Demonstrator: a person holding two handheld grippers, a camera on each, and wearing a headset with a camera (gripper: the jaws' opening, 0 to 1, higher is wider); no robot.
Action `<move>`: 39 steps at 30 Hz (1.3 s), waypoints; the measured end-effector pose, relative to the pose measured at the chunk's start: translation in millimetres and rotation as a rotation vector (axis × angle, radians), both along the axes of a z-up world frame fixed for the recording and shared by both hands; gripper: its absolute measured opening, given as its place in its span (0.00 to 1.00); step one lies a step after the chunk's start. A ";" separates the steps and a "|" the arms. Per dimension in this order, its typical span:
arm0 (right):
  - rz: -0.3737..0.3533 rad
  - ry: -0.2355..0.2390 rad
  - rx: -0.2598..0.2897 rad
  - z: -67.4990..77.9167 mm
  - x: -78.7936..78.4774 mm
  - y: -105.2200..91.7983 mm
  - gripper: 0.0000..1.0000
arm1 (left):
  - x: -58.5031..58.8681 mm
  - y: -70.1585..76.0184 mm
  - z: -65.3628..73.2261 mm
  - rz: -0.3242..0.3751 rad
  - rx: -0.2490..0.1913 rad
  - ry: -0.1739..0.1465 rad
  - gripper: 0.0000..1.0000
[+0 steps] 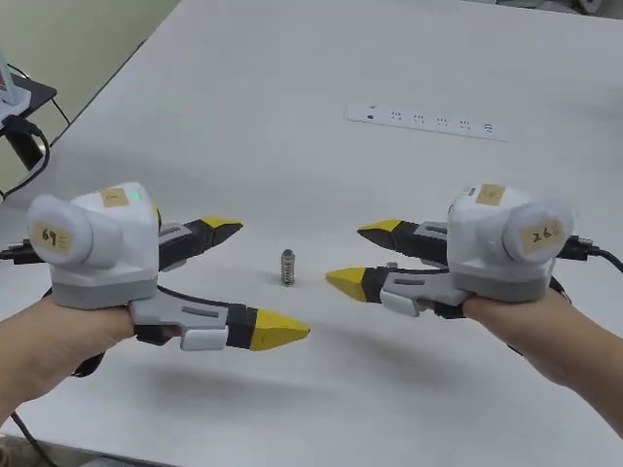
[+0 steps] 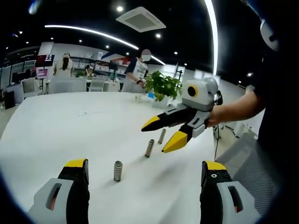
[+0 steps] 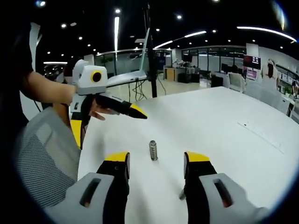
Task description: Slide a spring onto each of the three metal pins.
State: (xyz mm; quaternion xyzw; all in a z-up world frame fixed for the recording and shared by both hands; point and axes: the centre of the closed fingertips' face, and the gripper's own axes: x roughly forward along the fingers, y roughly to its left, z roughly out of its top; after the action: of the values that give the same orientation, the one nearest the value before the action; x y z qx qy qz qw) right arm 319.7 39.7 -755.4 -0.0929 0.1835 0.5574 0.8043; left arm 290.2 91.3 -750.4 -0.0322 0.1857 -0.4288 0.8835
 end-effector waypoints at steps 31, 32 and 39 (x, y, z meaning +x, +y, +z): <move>-0.141 -0.007 0.089 2.8 -13.8 -58.7 0.93 | -7.9 -10.7 2.7 0.006 0.012 -0.022 0.98; -0.147 -0.008 0.089 2.7 -13.2 -60.9 0.95 | -8.2 -10.9 2.8 0.006 0.011 -0.022 0.98; -0.194 -0.005 0.075 -0.3 -11.6 -81.7 0.99 | -9.1 -11.9 3.5 0.011 0.022 -0.036 0.98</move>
State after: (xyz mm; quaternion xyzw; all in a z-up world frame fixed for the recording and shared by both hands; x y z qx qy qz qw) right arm 308.1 -42.0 -755.8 -0.0457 0.1687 0.4831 0.8580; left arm 281.1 79.4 -746.9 -0.0156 0.1743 -0.4226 0.8893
